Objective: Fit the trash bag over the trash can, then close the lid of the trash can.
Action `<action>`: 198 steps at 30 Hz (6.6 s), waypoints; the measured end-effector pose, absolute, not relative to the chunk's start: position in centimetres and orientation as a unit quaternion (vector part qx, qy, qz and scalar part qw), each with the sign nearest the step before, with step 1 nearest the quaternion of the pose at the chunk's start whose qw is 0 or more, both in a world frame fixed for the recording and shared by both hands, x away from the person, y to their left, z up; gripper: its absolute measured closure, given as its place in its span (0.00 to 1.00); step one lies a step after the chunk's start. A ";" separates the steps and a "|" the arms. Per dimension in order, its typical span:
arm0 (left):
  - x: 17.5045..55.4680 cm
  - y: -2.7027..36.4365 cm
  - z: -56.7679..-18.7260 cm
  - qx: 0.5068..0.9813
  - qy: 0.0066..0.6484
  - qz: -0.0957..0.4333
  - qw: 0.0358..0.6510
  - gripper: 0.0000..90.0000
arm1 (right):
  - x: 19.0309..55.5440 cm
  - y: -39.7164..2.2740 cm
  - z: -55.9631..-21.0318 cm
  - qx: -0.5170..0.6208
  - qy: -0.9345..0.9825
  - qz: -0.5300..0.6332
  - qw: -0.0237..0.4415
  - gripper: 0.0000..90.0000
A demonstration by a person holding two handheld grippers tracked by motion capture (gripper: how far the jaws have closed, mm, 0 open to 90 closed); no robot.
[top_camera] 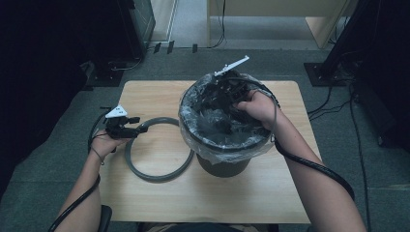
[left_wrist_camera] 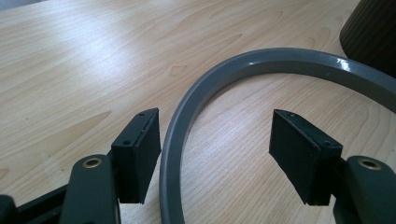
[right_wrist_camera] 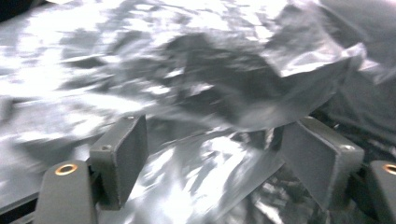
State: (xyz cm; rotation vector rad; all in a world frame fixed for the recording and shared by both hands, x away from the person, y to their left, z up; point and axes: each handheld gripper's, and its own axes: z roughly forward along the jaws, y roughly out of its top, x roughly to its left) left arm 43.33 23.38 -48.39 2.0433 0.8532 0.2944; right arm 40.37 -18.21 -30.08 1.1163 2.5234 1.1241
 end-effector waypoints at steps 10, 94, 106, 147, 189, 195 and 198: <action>43.2 23.5 -48.5 0.822 0.345 0.118 0.438 0.37 | 37.4 -18.7 -27.3 0.343 0.842 0.409 0.083 0.29; 43.7 24.3 -50.1 0.826 0.360 0.122 0.416 0.37 | 37.7 -19.4 -26.9 0.328 0.830 0.446 0.069 0.28; 44.0 24.8 -51.1 0.823 0.366 0.139 0.411 0.37 | 35.3 -23.1 -25.0 0.333 0.820 0.459 0.074 0.28; 43.9 24.6 -51.2 0.821 0.394 0.157 0.383 0.87 | 28.1 -37.8 -28.2 0.432 0.770 0.448 0.142 0.26; 44.4 28.3 -42.2 0.795 0.453 0.071 0.397 0.88 | 32.1 -37.6 -48.8 0.514 0.748 0.378 0.183 0.26; 44.5 28.9 -39.0 0.793 0.453 0.074 0.400 0.88 | 32.7 -37.1 -50.3 0.501 0.758 0.366 0.198 0.25; 44.7 29.1 -37.5 0.792 0.454 0.073 0.403 0.88 | 32.9 -36.8 -50.8 0.498 0.758 0.365 0.210 0.25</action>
